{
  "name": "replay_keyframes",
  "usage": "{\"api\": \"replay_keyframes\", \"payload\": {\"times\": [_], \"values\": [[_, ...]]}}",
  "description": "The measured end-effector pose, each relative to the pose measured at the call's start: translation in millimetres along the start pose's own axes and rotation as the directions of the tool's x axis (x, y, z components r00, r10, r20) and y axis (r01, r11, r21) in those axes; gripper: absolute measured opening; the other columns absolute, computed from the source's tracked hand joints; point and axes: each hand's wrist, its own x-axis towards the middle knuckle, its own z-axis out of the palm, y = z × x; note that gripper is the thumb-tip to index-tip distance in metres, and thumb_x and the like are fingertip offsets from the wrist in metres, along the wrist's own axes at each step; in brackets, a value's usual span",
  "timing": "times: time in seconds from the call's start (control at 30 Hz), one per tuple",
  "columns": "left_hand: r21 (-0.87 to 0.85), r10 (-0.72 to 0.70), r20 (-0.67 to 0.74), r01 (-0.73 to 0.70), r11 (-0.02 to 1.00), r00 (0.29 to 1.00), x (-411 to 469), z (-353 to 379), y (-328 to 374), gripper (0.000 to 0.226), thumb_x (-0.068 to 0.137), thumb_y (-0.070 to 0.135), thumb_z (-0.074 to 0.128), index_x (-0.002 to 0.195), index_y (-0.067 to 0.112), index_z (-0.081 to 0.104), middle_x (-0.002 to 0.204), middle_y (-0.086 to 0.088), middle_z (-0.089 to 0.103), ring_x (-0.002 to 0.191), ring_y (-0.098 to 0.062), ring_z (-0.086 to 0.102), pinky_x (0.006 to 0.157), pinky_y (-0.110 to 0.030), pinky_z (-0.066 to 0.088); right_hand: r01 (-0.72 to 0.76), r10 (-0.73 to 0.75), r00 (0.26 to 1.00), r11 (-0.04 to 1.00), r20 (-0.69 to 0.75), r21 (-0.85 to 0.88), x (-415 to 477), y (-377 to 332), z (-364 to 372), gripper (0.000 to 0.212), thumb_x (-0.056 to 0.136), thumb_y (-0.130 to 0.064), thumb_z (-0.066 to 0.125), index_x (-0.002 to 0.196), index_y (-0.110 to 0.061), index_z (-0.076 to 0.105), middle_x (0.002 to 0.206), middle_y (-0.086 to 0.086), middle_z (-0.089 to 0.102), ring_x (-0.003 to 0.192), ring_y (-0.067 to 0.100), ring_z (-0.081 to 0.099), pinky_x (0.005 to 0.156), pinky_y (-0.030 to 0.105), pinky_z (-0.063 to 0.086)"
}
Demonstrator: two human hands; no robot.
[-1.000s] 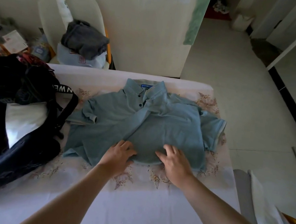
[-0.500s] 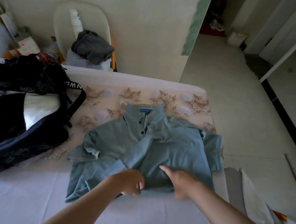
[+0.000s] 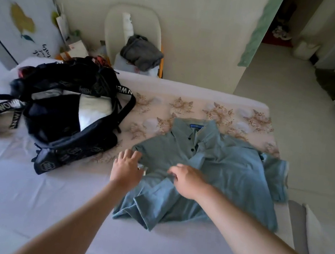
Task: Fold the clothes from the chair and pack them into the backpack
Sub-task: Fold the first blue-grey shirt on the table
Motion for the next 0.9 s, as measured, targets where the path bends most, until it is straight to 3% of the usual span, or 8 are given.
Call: {"api": "replay_keyframes", "payload": {"times": [0.1, 0.23, 0.33, 0.4, 0.57, 0.7, 0.83, 0.9], "values": [[-0.007, -0.104, 0.146, 0.107, 0.994, 0.984, 15, -5, -30, 0.061, 0.084, 0.045, 0.064, 0.136, 0.021, 0.043, 0.134, -0.007, 0.045, 0.127, -0.032, 0.04, 0.103, -0.045, 0.038, 0.031, -0.031, 0.999, 0.999, 0.007, 0.036, 34, -27, 3, 0.043, 0.097, -0.01, 0.04, 0.133, -0.026, 0.058, 0.14, -0.003, 0.052, 0.12, 0.026, 0.057, 0.097, 0.037, 0.047], [-0.116, 0.001, 0.338, 0.041, 0.992, 0.941, 34, 1, -60, 0.066, 0.083, 0.049, 0.063, 0.142, 0.028, 0.041, 0.132, -0.006, 0.051, 0.122, -0.031, 0.049, 0.099, -0.04, 0.043, 0.08, -0.079, 0.996, 0.997, -0.04, 0.015, 93, -61, 6, 0.053, 0.097, 0.002, 0.036, 0.142, -0.019, 0.052, 0.148, 0.002, 0.046, 0.125, 0.03, 0.054, 0.102, 0.042, 0.046], [-0.201, 0.118, 0.323, -0.053, 0.978, 0.939, 43, 0, -75, 0.056, 0.083, 0.041, 0.063, 0.136, 0.029, 0.05, 0.128, -0.003, 0.057, 0.12, -0.027, 0.053, 0.098, -0.035, 0.044, 0.134, -0.136, 0.991, 0.977, -0.002, -0.163, 132, -83, 6, 0.077, 0.09, 0.012, 0.037, 0.154, -0.031, 0.032, 0.16, -0.001, 0.028, 0.128, 0.033, 0.051, 0.099, 0.044, 0.049], [-0.237, 0.17, 0.32, -0.095, 0.967, 0.932, 48, -5, -79, 0.05, 0.084, 0.033, 0.061, 0.132, 0.025, 0.054, 0.125, -0.002, 0.06, 0.116, -0.024, 0.056, 0.093, -0.029, 0.045, 0.175, -0.16, 0.984, 0.933, 0.075, -0.313, 149, -90, 7, 0.088, 0.089, 0.01, 0.04, 0.156, -0.042, 0.017, 0.16, -0.003, 0.027, 0.118, 0.033, 0.058, 0.083, 0.038, 0.053], [-0.394, 0.169, 0.295, -0.041, 0.918, 0.94, 64, -10, -91, 0.025, 0.081, 0.019, 0.059, 0.105, 0.025, 0.056, 0.092, 0.009, 0.065, 0.089, -0.019, 0.064, 0.078, -0.032, 0.053, 0.191, -0.203, 0.979, 0.935, -0.01, -0.298, 161, -90, 6, 0.038, 0.088, -0.002, 0.056, 0.119, -0.022, 0.063, 0.117, 0.005, 0.056, 0.098, 0.031, 0.063, 0.071, 0.033, 0.046], [-0.356, 0.178, 0.315, -0.058, 0.933, 0.932, 67, -9, -94, 0.03, 0.082, 0.01, 0.059, 0.109, 0.023, 0.058, 0.098, 0.002, 0.066, 0.09, -0.021, 0.063, 0.079, -0.034, 0.053, 0.071, -0.099, 0.975, 0.987, -0.197, -0.145, 137, -69, 5, 0.027, 0.077, 0.008, 0.054, 0.085, -0.017, 0.055, 0.096, 0.002, 0.049, 0.075, 0.028, 0.056, 0.055, 0.033, 0.039], [-0.264, 0.21, 0.18, -0.159, 0.951, 0.961, 58, -2, -93, 0.028, 0.08, 0.002, 0.057, 0.101, 0.021, 0.061, 0.102, 0.002, 0.057, 0.093, -0.023, 0.058, 0.072, -0.034, 0.05, -0.085, 0.037, 0.981, 0.965, -0.188, -0.25, 104, -46, 18, 0.036, 0.08, 0.006, 0.059, 0.109, -0.015, 0.06, 0.123, 0.01, 0.047, 0.091, 0.03, 0.061, 0.07, 0.035, 0.051], [-0.201, 0.307, 0.063, -0.29, 0.936, 0.949, 52, 2, -86, 0.028, 0.078, -0.002, 0.062, 0.091, 0.023, 0.063, 0.096, 0.004, 0.055, 0.089, -0.021, 0.056, 0.064, -0.034, 0.049, -0.163, 0.125, 0.965, 0.975, -0.231, -0.153, 94, -43, 25, 0.039, 0.083, -0.003, 0.061, 0.119, -0.017, 0.055, 0.128, 0.008, 0.045, 0.095, 0.027, 0.061, 0.075, 0.035, 0.054]]}}
